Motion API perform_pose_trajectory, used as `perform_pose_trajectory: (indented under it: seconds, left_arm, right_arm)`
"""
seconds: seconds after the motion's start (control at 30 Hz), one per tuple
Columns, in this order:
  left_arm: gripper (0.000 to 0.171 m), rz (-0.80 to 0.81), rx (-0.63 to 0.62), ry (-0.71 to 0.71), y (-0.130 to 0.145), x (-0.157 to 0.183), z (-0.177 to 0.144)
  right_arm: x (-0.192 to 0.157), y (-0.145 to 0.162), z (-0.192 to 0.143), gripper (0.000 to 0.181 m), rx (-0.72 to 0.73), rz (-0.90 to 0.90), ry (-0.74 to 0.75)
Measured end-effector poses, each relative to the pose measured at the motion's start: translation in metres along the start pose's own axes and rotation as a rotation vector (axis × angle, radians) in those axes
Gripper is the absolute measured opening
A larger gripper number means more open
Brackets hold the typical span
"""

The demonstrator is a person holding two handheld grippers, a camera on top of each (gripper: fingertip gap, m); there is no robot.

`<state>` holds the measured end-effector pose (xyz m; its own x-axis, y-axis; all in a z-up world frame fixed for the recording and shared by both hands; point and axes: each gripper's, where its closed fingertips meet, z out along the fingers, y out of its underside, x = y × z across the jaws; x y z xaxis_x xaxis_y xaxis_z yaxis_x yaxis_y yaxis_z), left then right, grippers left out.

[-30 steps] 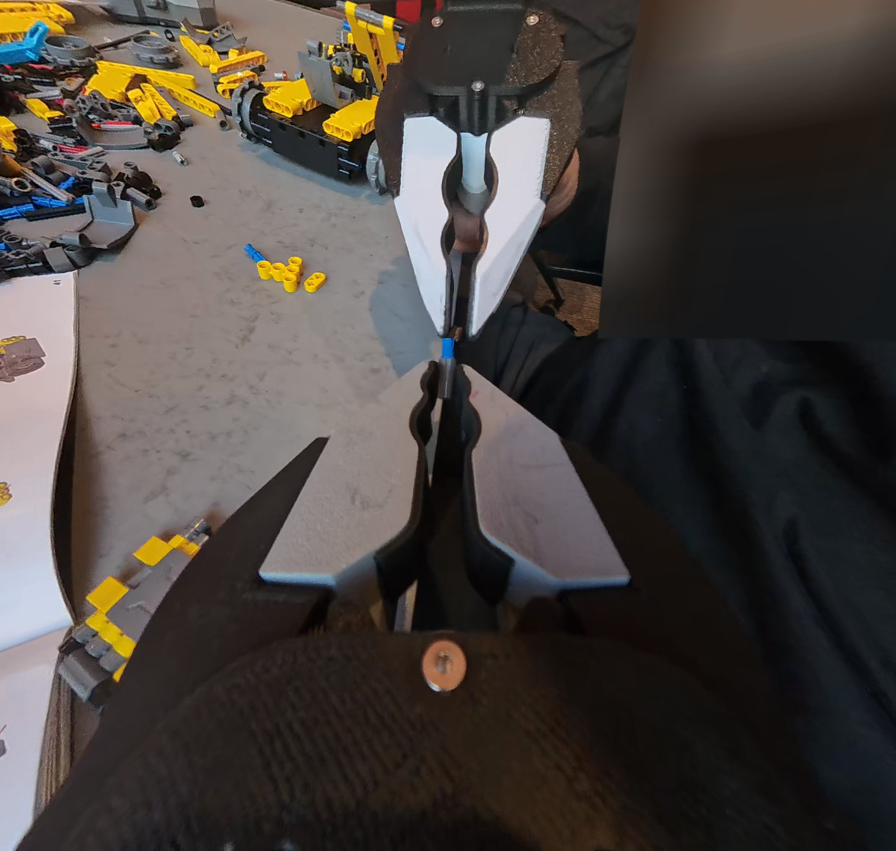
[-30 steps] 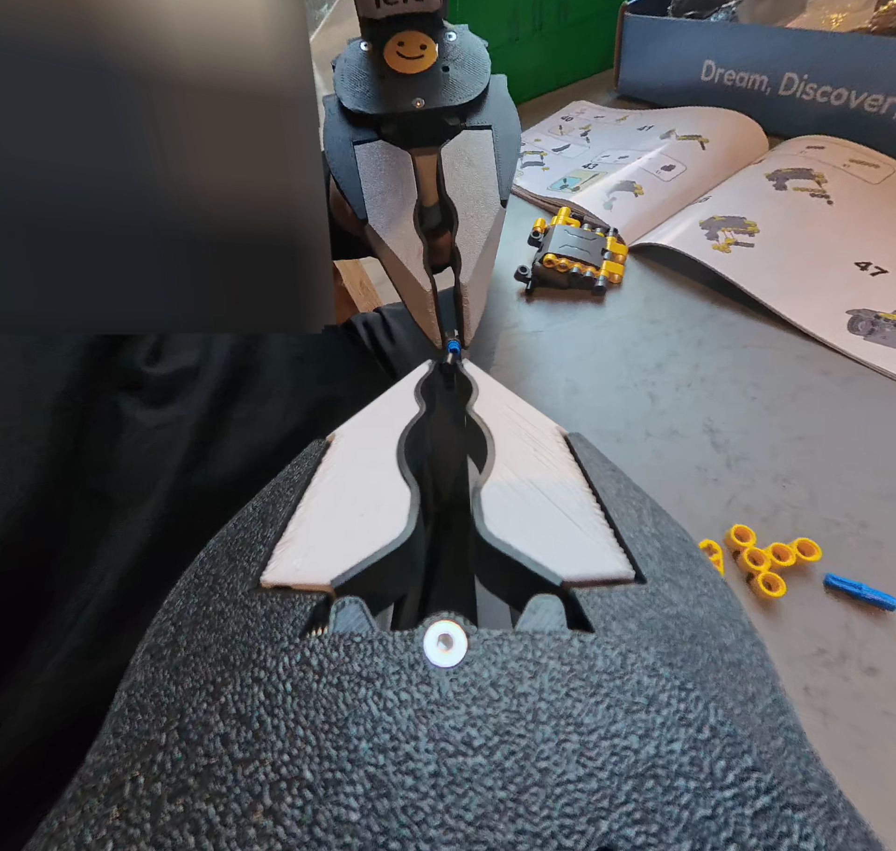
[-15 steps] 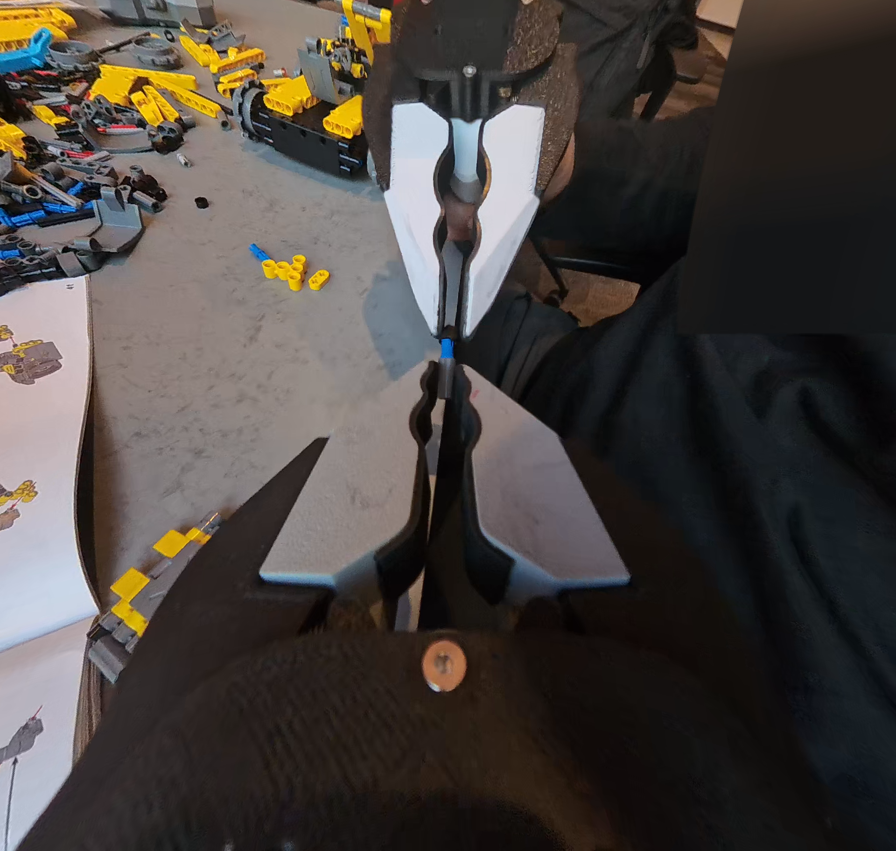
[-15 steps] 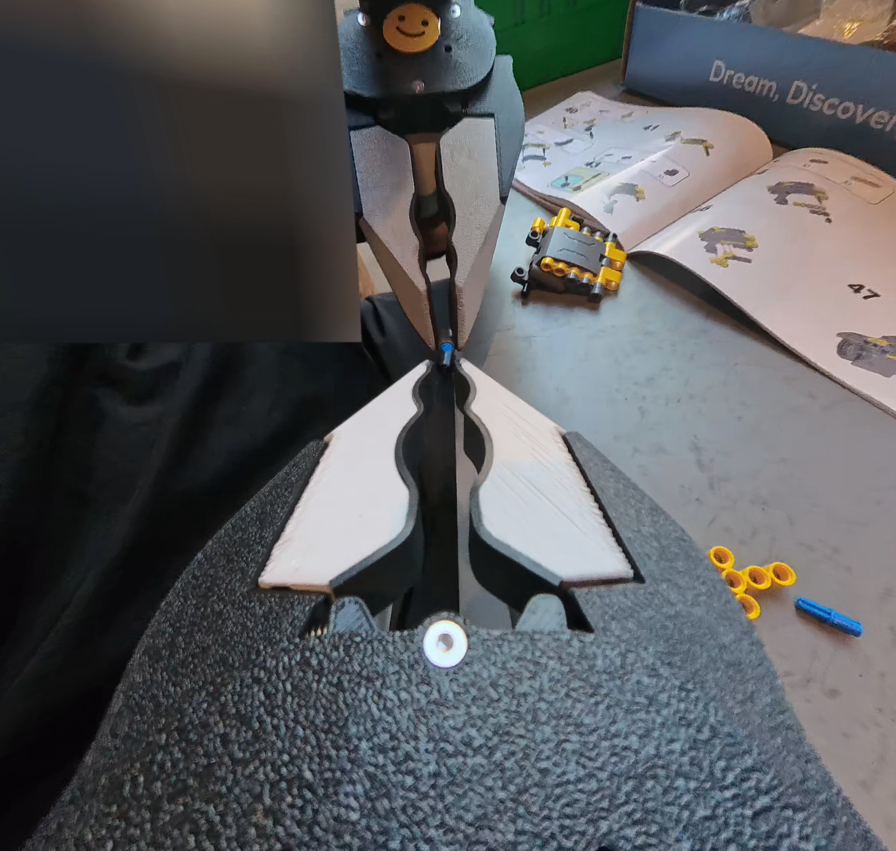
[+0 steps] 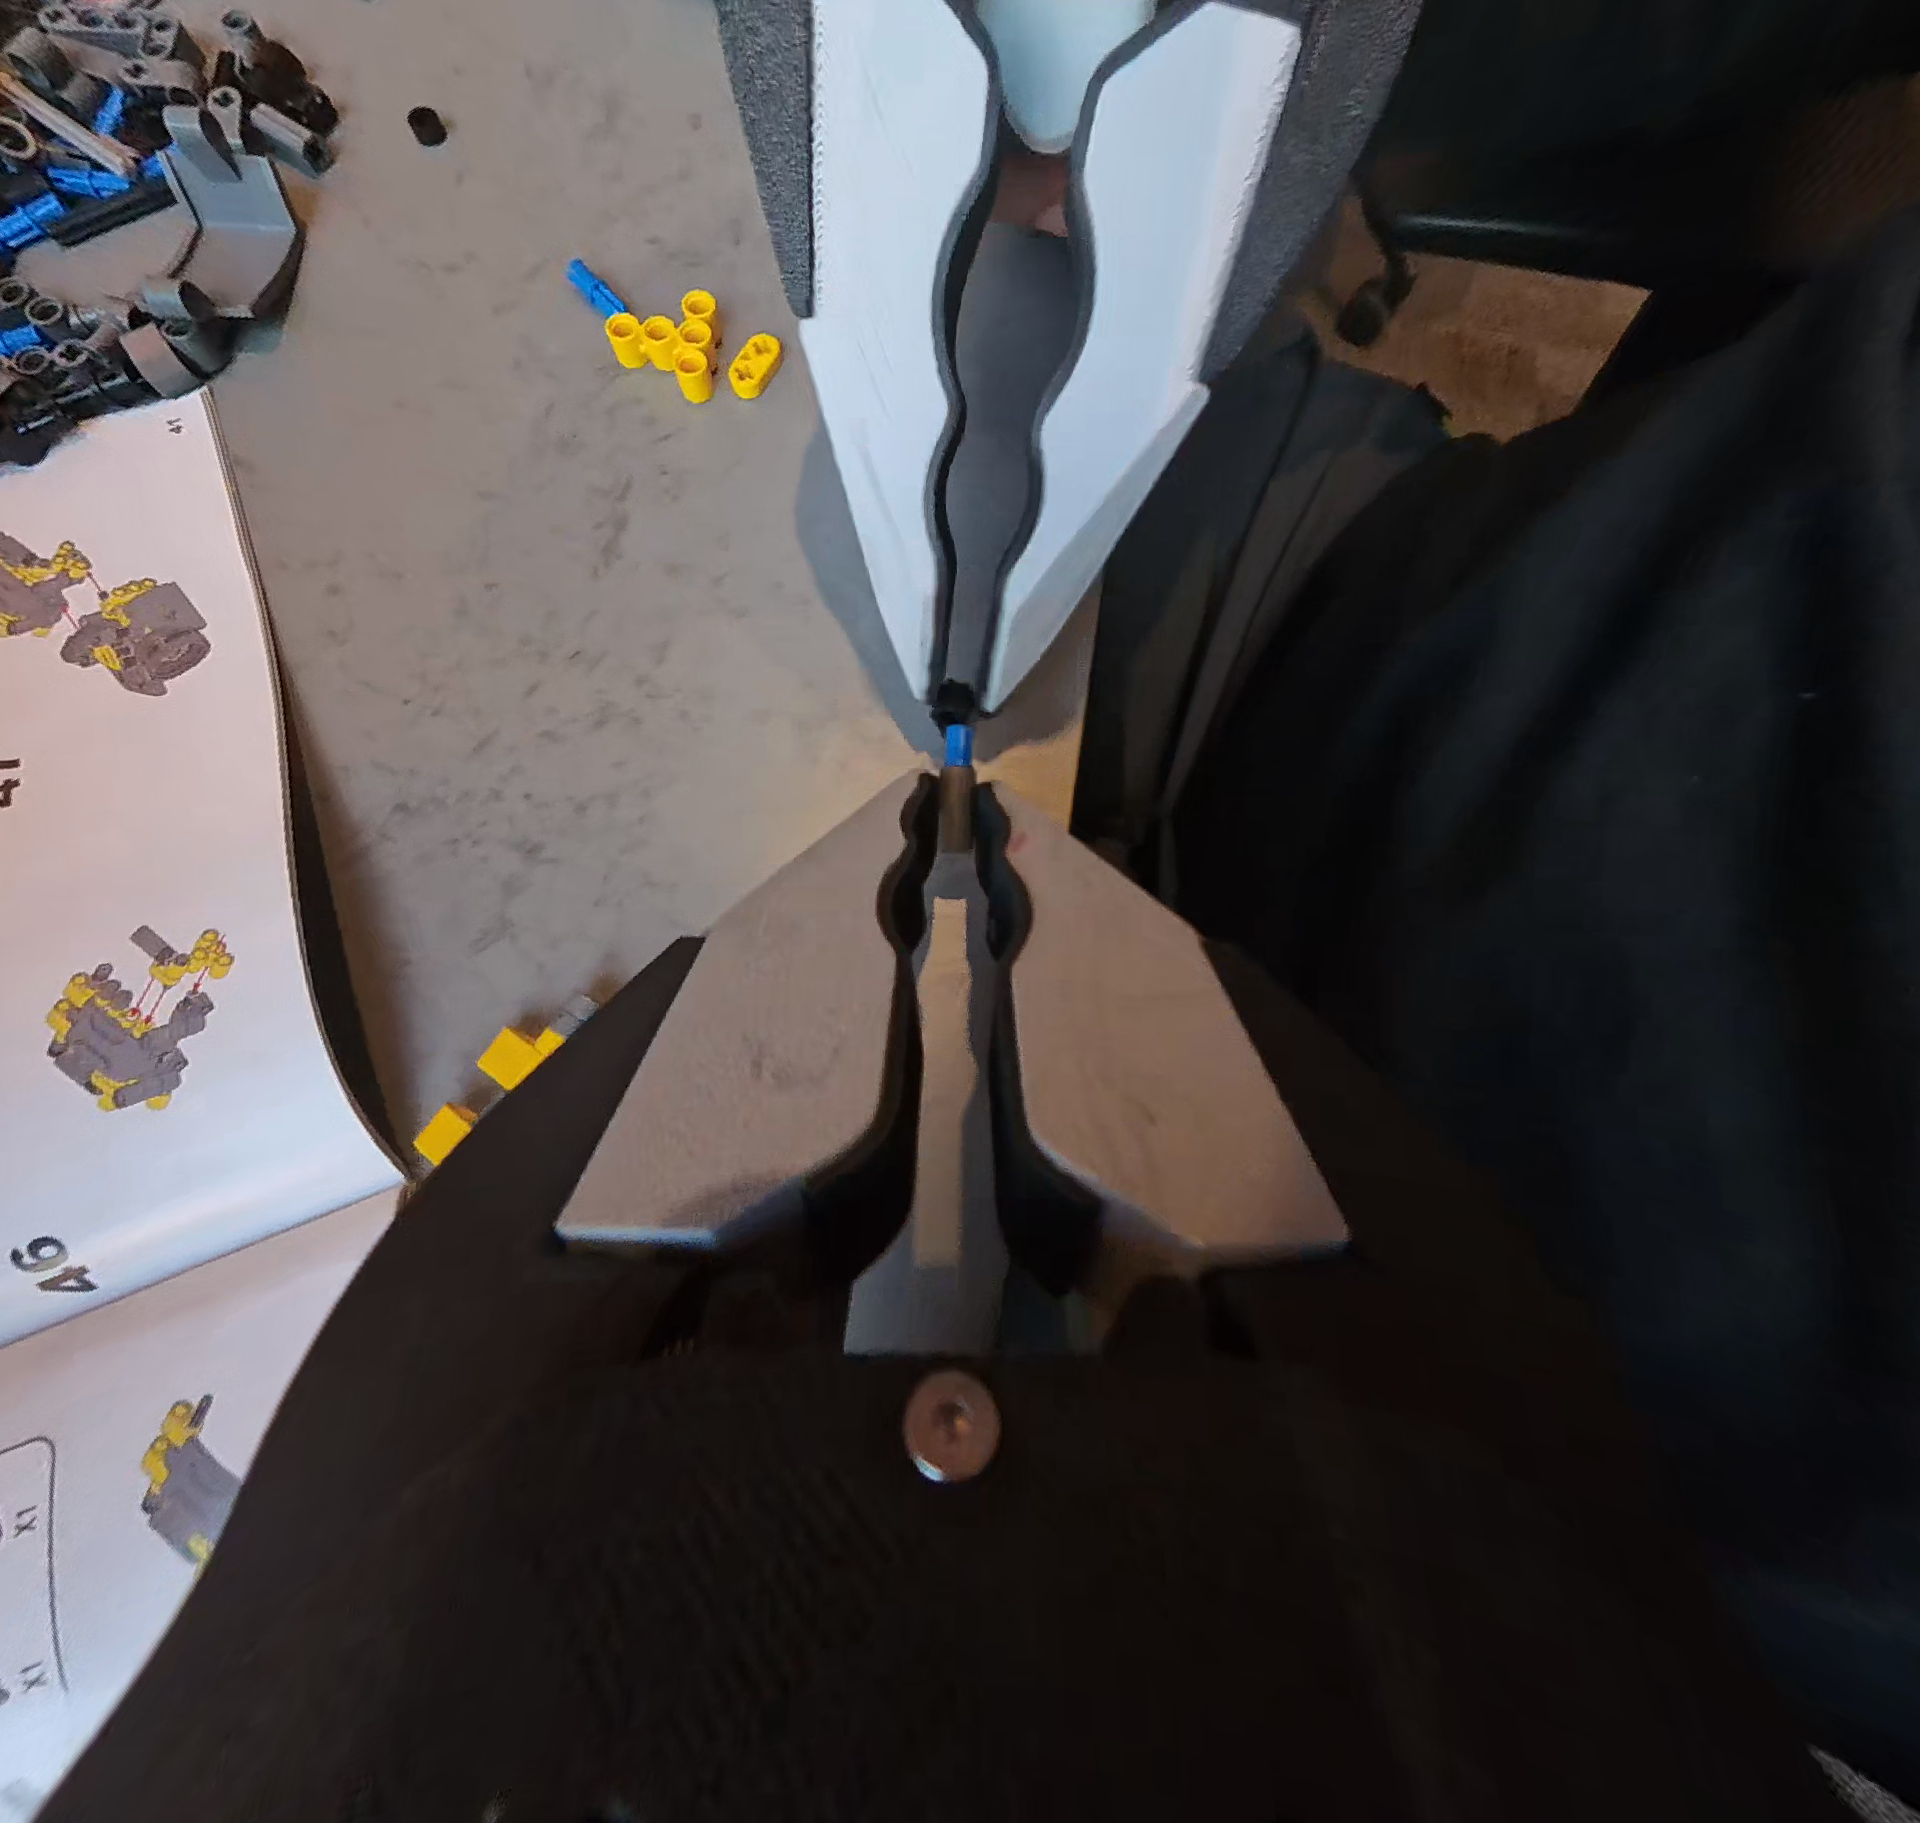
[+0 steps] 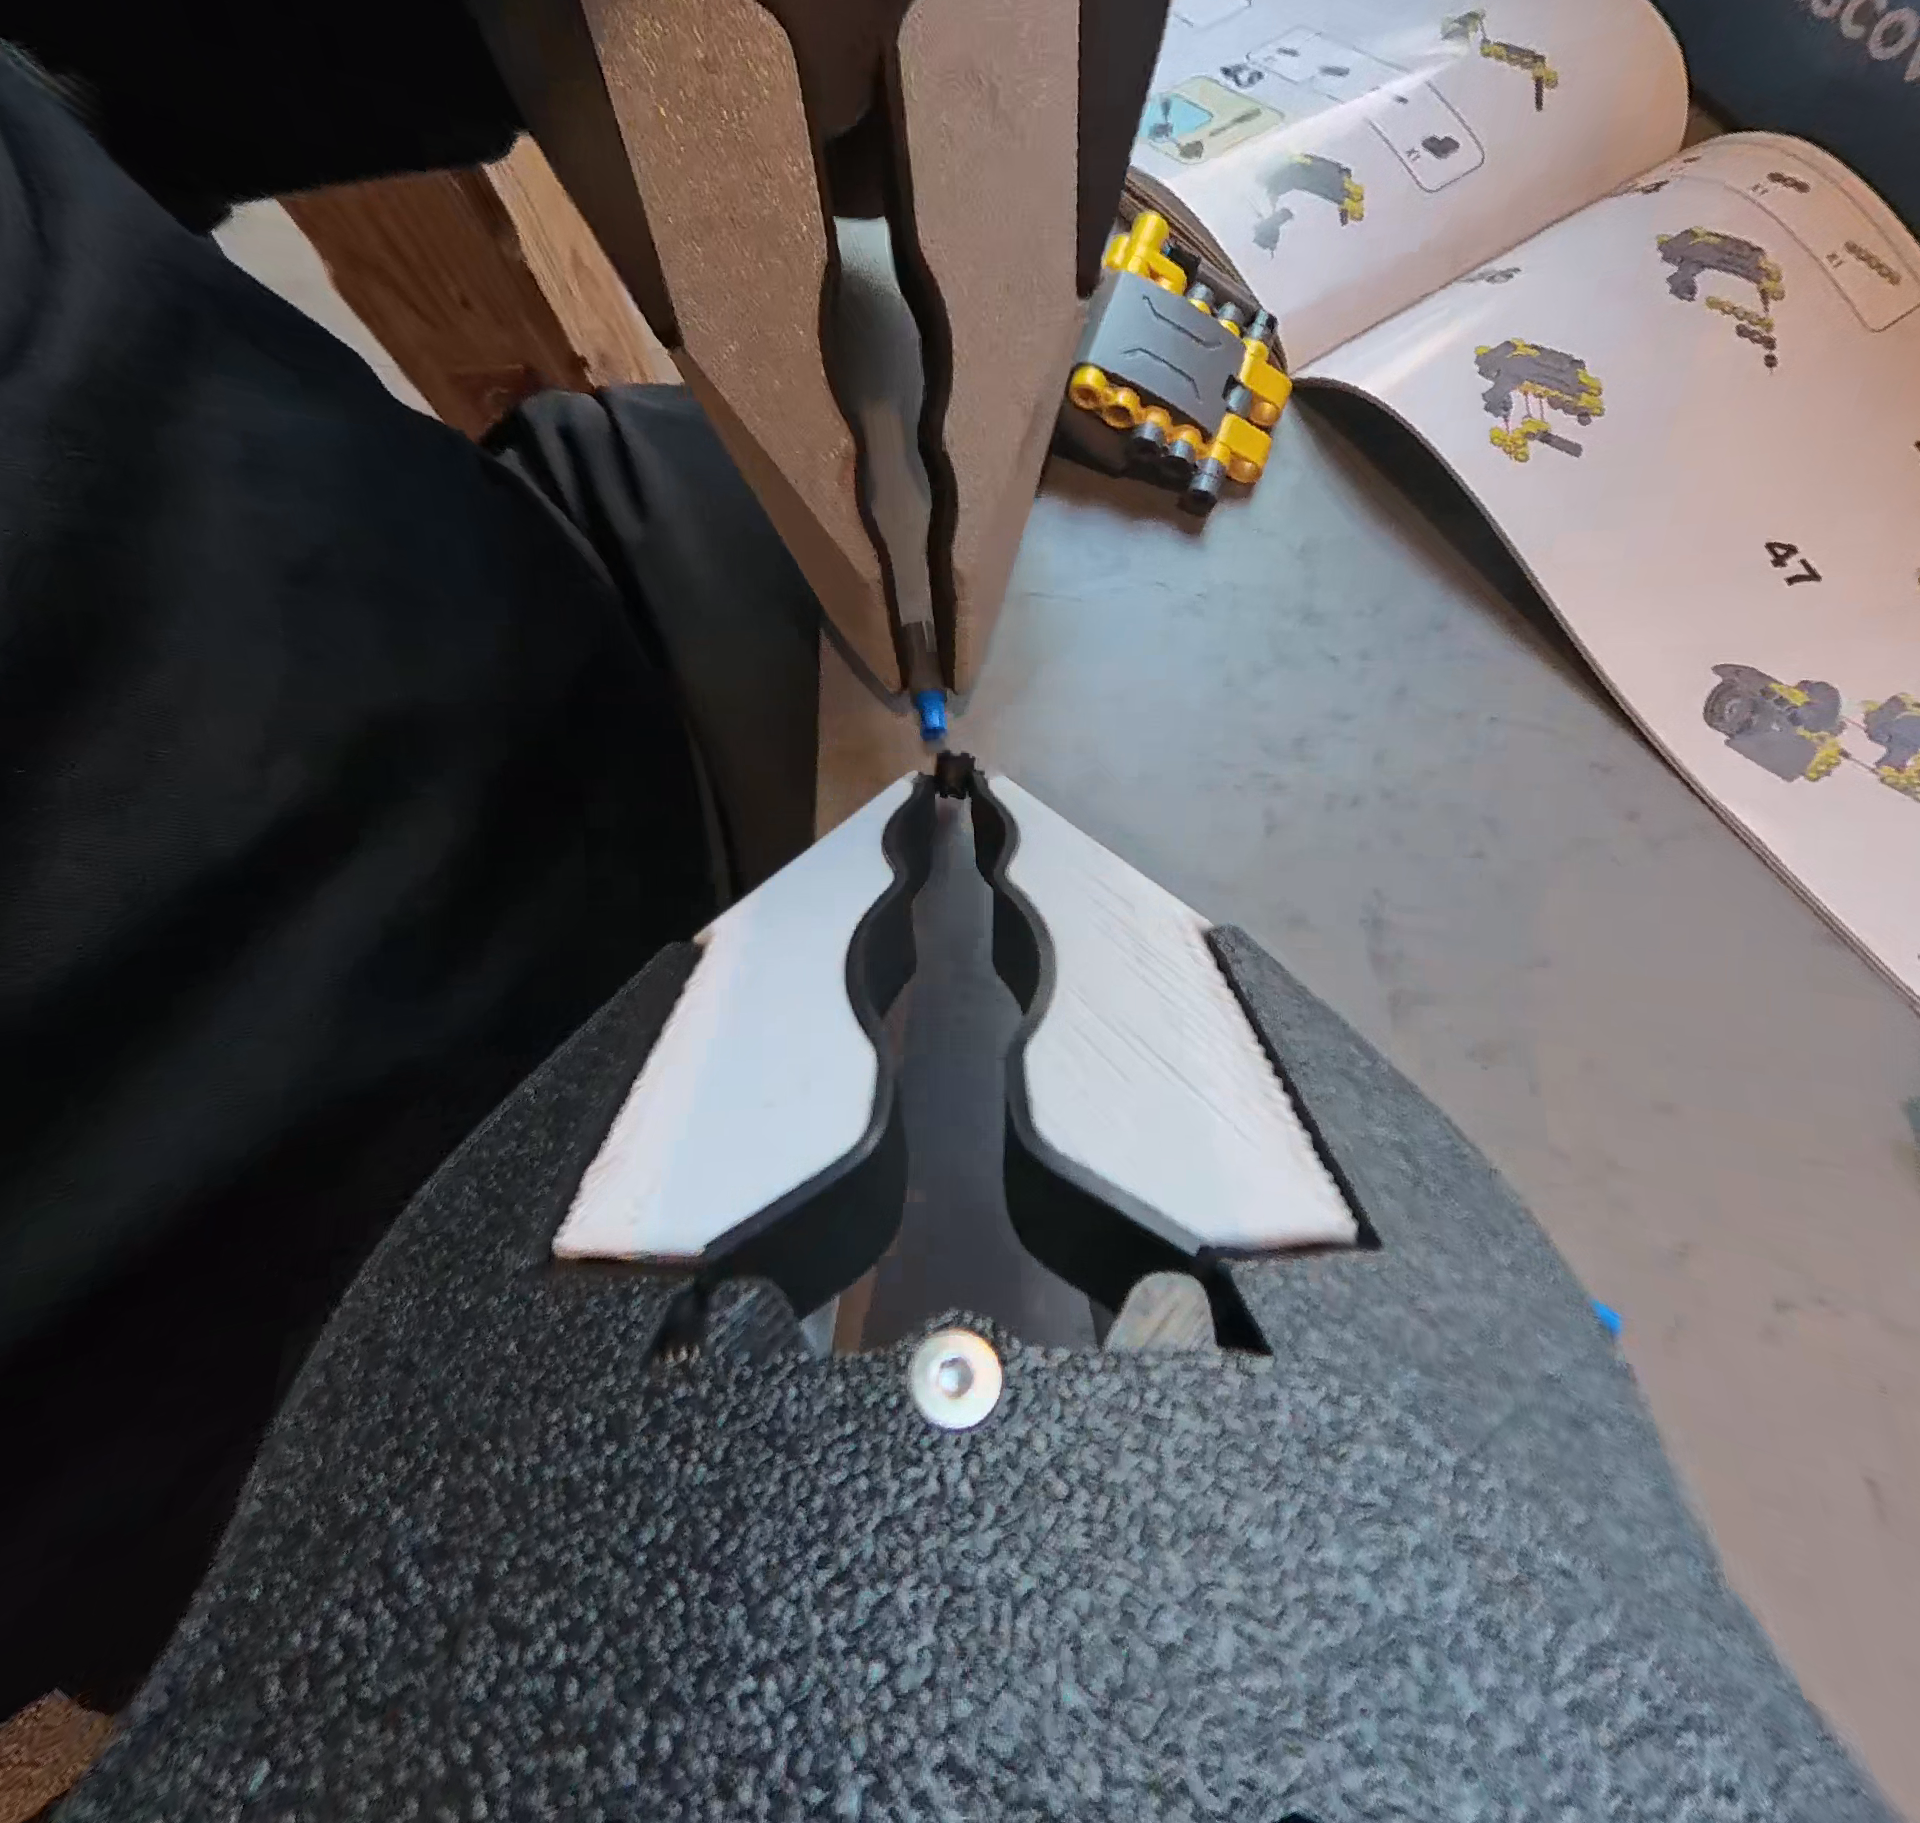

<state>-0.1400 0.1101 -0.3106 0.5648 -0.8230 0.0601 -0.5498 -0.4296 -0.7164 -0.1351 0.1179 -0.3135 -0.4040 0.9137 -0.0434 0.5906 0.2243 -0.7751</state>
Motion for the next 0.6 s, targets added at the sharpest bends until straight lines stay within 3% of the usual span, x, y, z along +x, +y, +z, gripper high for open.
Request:
perform_pose_trajectory:
  seconds: [0.6]
  left_arm:
    - [0.004,-0.042,-0.048,-0.023,0.010,-0.008,0.005]
  right_arm:
    - [0.011,0.017,-0.004,0.010,-0.078,-0.040,0.058]
